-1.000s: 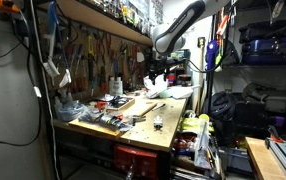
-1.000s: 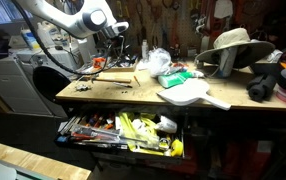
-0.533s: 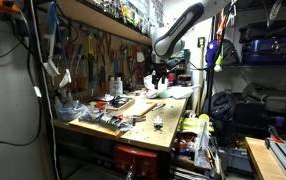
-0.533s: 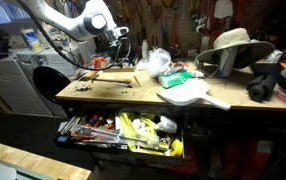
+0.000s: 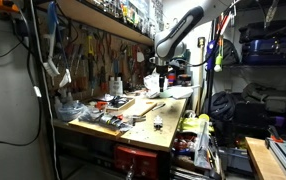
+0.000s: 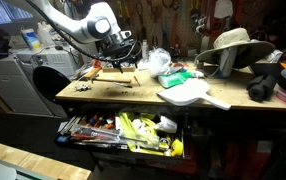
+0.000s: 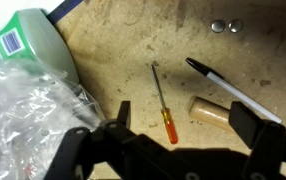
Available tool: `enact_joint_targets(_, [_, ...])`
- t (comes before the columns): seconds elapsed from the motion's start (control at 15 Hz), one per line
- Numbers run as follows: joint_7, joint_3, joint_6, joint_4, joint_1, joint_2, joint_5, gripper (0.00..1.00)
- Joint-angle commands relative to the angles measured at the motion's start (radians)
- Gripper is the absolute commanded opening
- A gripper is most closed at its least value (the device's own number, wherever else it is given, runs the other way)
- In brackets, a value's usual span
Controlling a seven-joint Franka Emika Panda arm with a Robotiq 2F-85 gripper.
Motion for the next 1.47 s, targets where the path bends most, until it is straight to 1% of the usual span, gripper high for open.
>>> enact_joint_targets(0.0, [-0.223, 0.048, -0.036, 0.036, -0.044, 0.034, 0.041, 1.0])
enact_joint_targets(0.13, [-0.338, 0.063, -0.063, 0.058, -0.054, 0.049, 0.059, 1.0])
enact_joint_targets(0.2, [-0.369, 0.06, -0.082, 0.076, -0.053, 0.06, 0.061, 1.0])
enact_joint_targets(0.27, [-0.282, 0.034, -0.037, 0.034, -0.025, 0.033, 0.042, 1.0])
enact_joint_targets(0.6, [-0.29, 0.035, -0.04, 0.044, -0.025, 0.038, 0.044, 1.0])
enact_joint_targets(0.73, [-0.317, 0.039, -0.033, 0.08, -0.034, 0.066, 0.048, 1.0])
enact_joint_targets(0.8, [-0.353, 0.05, -0.042, 0.095, -0.043, 0.076, 0.062, 1.0])
enact_joint_targets(1.0, [-0.404, 0.052, -0.062, 0.145, -0.048, 0.115, 0.06, 1.0])
enact_joint_targets(1.4, [-0.472, 0.063, -0.083, 0.235, -0.059, 0.196, 0.07, 1.0])
